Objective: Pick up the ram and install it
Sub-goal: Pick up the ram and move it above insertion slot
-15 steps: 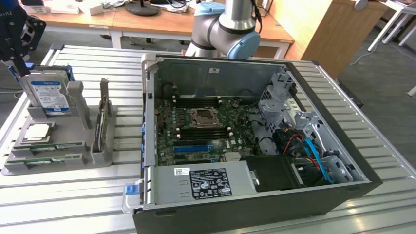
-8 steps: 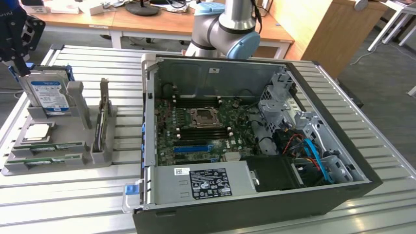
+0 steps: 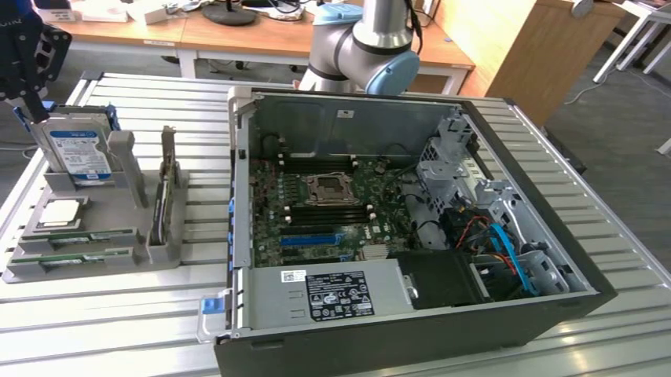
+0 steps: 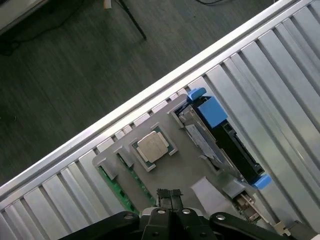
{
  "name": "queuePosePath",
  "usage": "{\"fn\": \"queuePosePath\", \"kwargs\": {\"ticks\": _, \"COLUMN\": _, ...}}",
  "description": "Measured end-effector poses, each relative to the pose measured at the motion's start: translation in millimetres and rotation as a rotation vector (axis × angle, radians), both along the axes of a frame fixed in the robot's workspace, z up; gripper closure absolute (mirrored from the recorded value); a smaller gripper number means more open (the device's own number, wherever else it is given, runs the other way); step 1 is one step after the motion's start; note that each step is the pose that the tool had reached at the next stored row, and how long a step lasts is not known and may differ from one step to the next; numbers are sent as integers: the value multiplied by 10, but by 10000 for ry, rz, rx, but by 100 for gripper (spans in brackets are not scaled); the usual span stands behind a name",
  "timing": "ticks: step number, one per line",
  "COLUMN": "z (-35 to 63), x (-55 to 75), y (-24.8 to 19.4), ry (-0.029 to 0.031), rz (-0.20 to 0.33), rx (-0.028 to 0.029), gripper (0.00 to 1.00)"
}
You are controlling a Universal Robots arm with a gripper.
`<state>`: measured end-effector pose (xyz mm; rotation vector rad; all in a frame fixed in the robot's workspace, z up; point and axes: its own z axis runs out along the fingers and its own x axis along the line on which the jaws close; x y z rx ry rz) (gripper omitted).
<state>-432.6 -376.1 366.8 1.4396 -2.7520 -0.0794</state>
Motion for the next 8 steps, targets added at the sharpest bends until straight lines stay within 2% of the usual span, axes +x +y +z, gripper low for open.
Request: {"fn": "queuePosePath", "kwargs": {"ticks": 8, "z": -10, "x": 0, "y": 13, "ry": 33, "rz": 842, "rx": -1, "gripper": 89}}
